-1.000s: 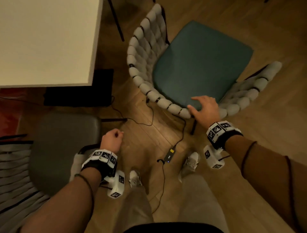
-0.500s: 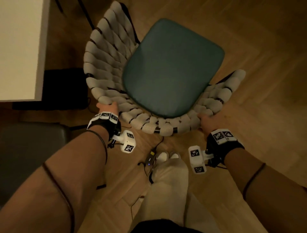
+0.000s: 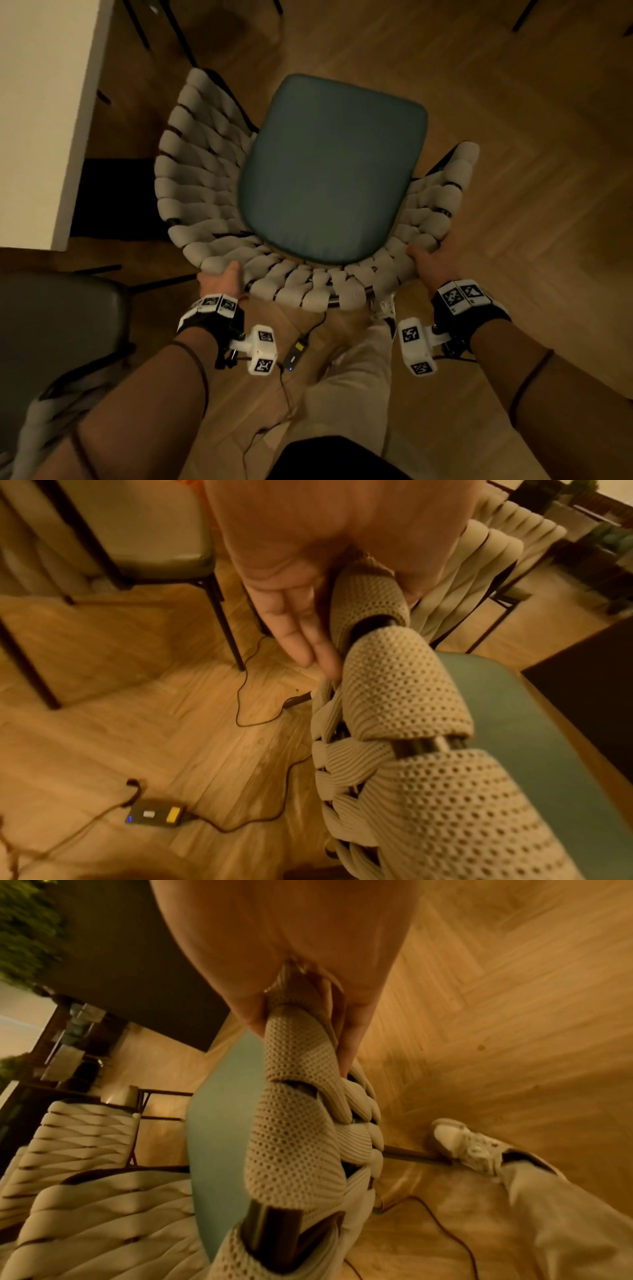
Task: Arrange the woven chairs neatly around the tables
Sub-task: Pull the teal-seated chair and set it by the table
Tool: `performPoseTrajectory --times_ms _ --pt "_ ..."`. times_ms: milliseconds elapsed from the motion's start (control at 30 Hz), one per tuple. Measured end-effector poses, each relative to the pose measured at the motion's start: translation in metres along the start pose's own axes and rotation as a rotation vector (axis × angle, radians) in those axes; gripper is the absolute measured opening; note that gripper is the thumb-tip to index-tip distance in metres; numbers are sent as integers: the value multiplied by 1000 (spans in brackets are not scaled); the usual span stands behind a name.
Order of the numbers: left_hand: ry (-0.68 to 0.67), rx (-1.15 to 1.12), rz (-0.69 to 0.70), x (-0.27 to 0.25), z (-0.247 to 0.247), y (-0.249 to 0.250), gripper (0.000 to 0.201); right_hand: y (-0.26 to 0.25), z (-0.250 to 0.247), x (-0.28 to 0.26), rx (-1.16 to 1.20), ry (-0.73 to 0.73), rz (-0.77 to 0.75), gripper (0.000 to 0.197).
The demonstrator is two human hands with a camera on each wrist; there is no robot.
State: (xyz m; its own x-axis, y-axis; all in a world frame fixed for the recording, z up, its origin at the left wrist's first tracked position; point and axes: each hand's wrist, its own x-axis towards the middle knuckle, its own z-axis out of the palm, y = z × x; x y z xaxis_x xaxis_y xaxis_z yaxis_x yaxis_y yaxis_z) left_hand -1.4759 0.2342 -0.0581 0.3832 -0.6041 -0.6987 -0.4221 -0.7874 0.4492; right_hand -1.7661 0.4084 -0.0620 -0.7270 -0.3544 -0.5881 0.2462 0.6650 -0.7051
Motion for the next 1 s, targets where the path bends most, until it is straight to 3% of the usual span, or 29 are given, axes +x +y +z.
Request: performPoseTrajectory --times_ms 167,233,300,500,700,833,1000 --pt "81 -25 -165 34 28 -19 100 -29 -12 61 -126 -107 -111 60" --pt "101 -85 -221 4 42 -2 98 -40 -18 85 -162 -156 -149 65" --pt "106 -101 -249 -39 57 27 84 -53 -22 110 -175 -203 -168 67" --pt "159 -162 -269 -55 96 25 63 -91 -27 179 -226 -355 -156 65" --pt "240 -406 -458 -74 138 36 66 -149 -16 234 -219 -525 -210 65" --pt "259 -567 -543 -107 176 42 48 -183 -11 268 -324 -651 -253 70" --pt "326 -707 -631 -142 216 37 52 -213 -1 298 -445 -766 -331 71"
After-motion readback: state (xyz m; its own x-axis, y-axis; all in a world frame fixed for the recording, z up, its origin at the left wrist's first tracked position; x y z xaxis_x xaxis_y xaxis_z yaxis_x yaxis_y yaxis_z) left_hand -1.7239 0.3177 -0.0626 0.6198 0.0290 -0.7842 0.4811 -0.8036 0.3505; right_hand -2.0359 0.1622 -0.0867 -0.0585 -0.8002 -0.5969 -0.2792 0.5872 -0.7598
